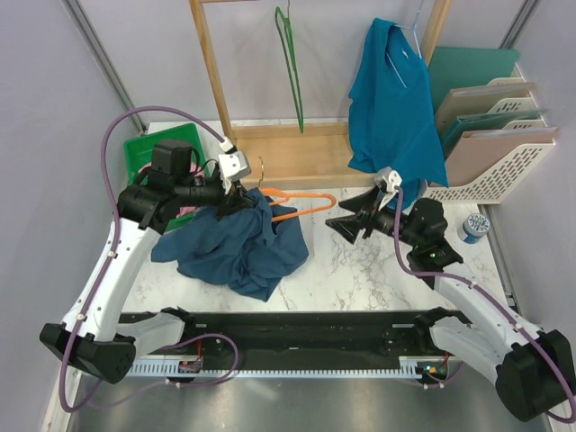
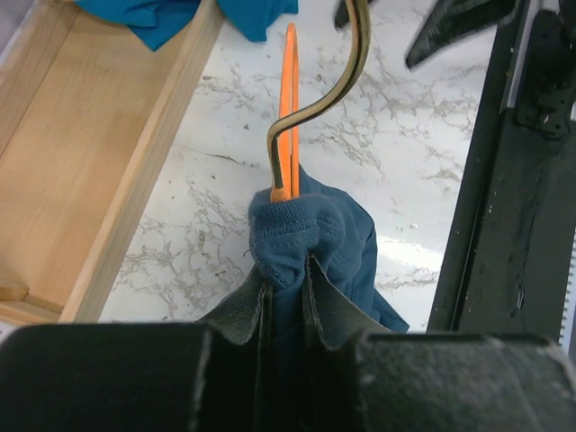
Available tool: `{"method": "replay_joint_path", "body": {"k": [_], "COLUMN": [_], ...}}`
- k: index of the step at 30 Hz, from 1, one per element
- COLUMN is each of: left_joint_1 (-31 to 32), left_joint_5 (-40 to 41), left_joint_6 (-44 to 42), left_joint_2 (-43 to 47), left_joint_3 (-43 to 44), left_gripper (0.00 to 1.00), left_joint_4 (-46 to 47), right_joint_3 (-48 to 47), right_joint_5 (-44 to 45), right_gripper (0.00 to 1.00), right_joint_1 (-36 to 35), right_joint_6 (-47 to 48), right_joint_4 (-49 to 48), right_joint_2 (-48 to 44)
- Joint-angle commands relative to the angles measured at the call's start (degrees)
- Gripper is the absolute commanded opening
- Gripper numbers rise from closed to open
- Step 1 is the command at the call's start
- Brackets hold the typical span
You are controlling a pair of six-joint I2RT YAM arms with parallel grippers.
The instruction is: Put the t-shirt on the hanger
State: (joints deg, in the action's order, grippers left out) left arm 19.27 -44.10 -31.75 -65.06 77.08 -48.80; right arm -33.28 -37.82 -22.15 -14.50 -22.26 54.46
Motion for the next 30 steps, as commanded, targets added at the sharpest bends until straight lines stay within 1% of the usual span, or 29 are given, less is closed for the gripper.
{"method": "replay_joint_path", "body": {"k": [1, 2, 3, 4, 5, 7, 9, 11, 12, 13, 14, 18, 22, 26, 28, 30], "left_joint_1": [-0.6, -0.6, -0.6, -0.6, -0.6, -0.6, -0.6, -0.5, -0.5, -0.6, -0.6, -0.6, -0.6, -0.7, -0.8, -0.8], "left_joint_5": [-1.9, -2.0, -2.3, -2.9, -4.1, -4.9, -4.9, -5.6, -5.7, -5.5, -5.2, -4.9, -5.2, -4.5, -4.6, -4.9], "left_joint_6": [9.4, 10.6, 12.0, 12.2, 12.4, 12.1, 12.1, 12.1, 12.2, 12.3, 12.3, 12.8, 13.0, 13.5, 13.9, 14.6], "left_joint_2": [-1.1, -1.4, -1.7, -1.9, -2.0, -1.6, -1.3, -1.2, -1.1, -1.0, -1.0, -1.3, -1.2, -1.1, -0.9, -0.8], "left_joint_3": [4.0, 4.5, 5.1, 5.4, 5.4, 5.4, 5.2, 5.4, 5.5, 5.5, 5.5, 5.6, 5.4, 5.6, 5.6, 5.8], "left_gripper": [0.02, 0.02, 0.02, 0.02, 0.02, 0.02, 0.02, 0.02, 0.02, 0.02, 0.02, 0.02, 0.02, 0.02, 0.02, 0.02], "left_joint_4": [8.6, 9.1, 9.5, 9.5, 9.6, 9.8, 9.7, 9.4, 9.1, 9.2, 9.0, 9.0, 9.0, 8.9, 9.0, 8.9], "right_joint_3": [8.0, 8.4, 8.7, 8.8, 8.8, 9.7, 8.6, 8.0, 7.1, 6.4, 5.7, 3.3, 2.3, 1.7, 2.1, 2.3], "right_joint_5": [0.7, 2.2, 7.2, 8.8, 9.8, 10.8, 11.6, 10.0, 9.6, 8.3, 7.7, 6.1, 6.1, 7.8, 8.4, 10.6], "right_gripper": [0.75, 0.68, 0.67, 0.67, 0.68, 0.74, 0.81, 0.89, 0.90, 0.90, 0.91, 0.92, 0.92, 0.88, 0.83, 0.82], "right_joint_1": [-0.9, -1.7, -4.3, -5.7, -6.5, -7.1, -7.1, -7.1, -7.2, -7.4, -8.0, -11.9, -14.1, -14.9, -15.1, -15.6], "right_joint_6": [-12.7, -13.4, -13.8, -13.9, -13.6, -13.4, -10.7, -9.7, -9.4, -9.5, -9.5, -7.9, -8.8, -5.5, -3.9, -2.7], "right_joint_4": [-6.3, -7.3, -8.3, -9.1, -9.7, -16.0, -20.3, -25.7, -30.5, -32.8, -34.5, -40.7, -42.5, -41.5, -41.2, -40.0], "right_joint_2": [-2.4, -1.8, -1.3, -0.5, 1.6, 4.7, 9.9, 15.5, 17.1, 18.7, 21.4, 24.0, 25.0, 27.6, 28.3, 28.4]}}
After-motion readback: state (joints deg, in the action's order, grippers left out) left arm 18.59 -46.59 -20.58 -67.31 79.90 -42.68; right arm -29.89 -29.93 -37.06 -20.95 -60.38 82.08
